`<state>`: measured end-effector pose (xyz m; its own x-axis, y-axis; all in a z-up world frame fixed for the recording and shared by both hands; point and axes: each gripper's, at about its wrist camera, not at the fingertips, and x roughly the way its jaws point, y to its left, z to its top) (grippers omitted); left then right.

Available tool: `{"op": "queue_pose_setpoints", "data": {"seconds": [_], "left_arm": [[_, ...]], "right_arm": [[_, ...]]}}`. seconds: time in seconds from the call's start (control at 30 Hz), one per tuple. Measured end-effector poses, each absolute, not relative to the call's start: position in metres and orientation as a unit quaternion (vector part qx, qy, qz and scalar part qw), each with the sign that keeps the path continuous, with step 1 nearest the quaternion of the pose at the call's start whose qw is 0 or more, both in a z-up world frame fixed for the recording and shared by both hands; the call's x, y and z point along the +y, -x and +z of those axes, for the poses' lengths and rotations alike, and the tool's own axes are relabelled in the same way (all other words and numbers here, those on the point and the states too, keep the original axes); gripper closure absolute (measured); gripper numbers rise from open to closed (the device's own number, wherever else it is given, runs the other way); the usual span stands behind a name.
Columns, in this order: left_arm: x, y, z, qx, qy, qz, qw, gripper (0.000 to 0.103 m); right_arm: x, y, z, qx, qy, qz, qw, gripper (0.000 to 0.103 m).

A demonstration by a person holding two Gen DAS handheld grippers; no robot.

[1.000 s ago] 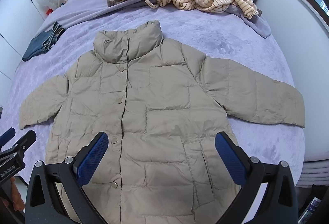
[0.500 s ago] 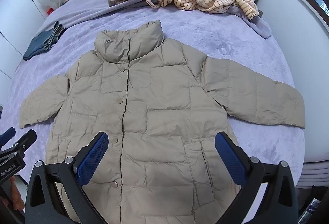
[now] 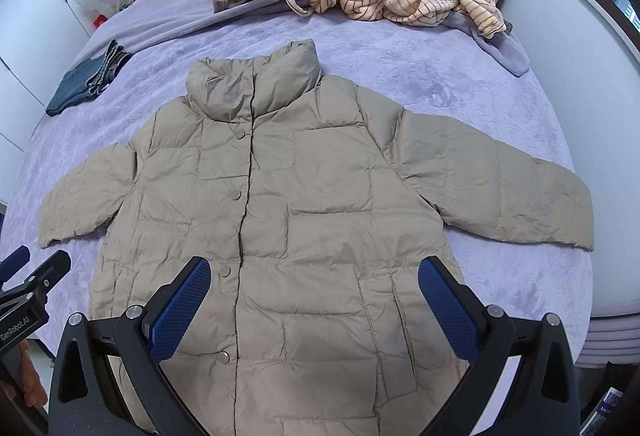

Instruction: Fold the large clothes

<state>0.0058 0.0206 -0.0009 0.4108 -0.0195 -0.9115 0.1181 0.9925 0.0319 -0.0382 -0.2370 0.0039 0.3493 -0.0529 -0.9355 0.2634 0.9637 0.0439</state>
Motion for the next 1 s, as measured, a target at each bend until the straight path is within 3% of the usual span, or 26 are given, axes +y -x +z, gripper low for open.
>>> {"op": "queue_pose_setpoints", "data": {"seconds": [1.0], "left_arm": [[0.0233, -0.0053, -0.0010, 0.542, -0.045, -0.041, 0.838, 0.000]], "right_arm": [[-0.2354, 0.0363, 0.0024, 0.564, -0.093, -0.096, 0.815, 0.000]]}}
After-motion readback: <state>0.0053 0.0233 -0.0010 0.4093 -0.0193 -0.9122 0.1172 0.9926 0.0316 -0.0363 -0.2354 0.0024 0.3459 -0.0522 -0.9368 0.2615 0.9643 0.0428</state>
